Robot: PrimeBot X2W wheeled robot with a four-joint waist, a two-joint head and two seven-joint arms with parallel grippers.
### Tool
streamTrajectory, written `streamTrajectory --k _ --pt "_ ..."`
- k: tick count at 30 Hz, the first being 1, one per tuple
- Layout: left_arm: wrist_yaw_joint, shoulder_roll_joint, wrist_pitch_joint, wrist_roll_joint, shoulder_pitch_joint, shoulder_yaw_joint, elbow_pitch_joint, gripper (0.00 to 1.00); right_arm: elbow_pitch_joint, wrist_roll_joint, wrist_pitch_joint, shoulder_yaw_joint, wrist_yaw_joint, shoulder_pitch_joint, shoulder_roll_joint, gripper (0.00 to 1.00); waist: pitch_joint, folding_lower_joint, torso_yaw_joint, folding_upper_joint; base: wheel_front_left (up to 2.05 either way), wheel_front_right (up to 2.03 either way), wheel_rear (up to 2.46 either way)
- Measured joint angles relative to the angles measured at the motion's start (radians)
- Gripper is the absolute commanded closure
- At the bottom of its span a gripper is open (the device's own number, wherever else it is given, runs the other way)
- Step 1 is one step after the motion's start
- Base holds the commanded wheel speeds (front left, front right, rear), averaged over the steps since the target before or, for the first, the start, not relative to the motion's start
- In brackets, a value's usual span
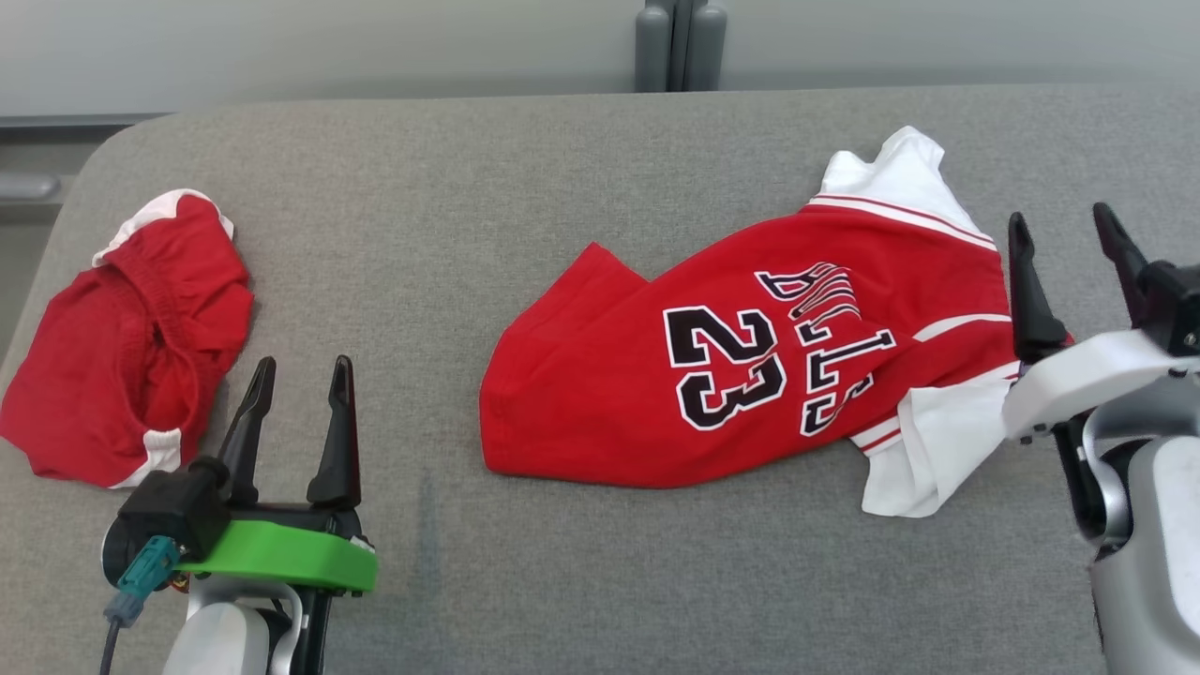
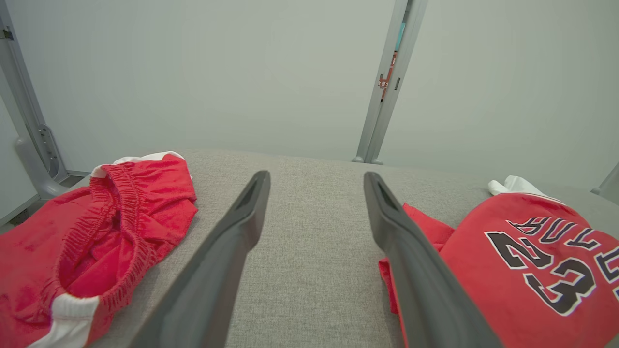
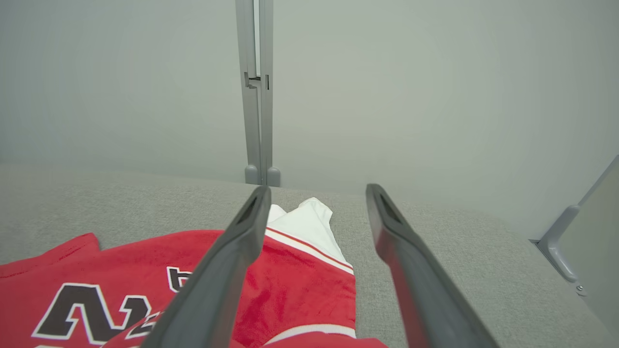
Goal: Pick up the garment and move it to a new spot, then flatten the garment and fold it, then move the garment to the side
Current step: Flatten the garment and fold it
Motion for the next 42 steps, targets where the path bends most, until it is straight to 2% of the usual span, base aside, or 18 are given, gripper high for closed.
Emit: streamTrajectory --k 8,14,20,30,35,42 --pt "0.0 -0.009 0.0 0.007 0.017 0.012 0.007 0.0 -0.042 0.045 -0.073 0.06 0.0 0.145 0.045 0.0 -0.055 0.0 -0.018 0.0 0.0 0.0 0.0" --pt "0.0 -0.018 0.0 0.008 0.052 0.026 0.003 0.0 0.014 0.049 0.04 0.082 0.0 0.223 0.076 0.0 -0.078 0.0 -0.024 -0.0001 0.0 0.0 0.0" --pt "0.0 -0.025 0.0 0.014 0.055 0.017 -0.001 0.0 0.08 0.009 0.127 0.058 0.0 0.191 0.087 0.0 -0.059 0.0 -0.022 0.0 0.0 0.0 0.0" --pt "0.0 -0.025 0.0 0.012 0.023 -0.003 0.005 0.0 0.236 -0.065 0.219 0.093 0.0 0.064 0.104 0.0 -0.006 0.0 -0.005 0.0 0.0 0.0 0.0" --pt "0.0 -0.026 0.0 0.005 0.01 -0.014 0.008 0.0 0.282 -0.124 0.221 0.057 0.0 0.035 0.121 0.0 0.011 0.0 0.006 0.0 0.0 0.0 0.0" --pt "0.0 -0.026 0.0 0.003 0.009 -0.009 0.011 0.0 0.269 -0.152 0.198 -0.002 0.0 0.056 0.136 0.0 0.014 0.0 0.008 0.0 0.0 0.0 0.0"
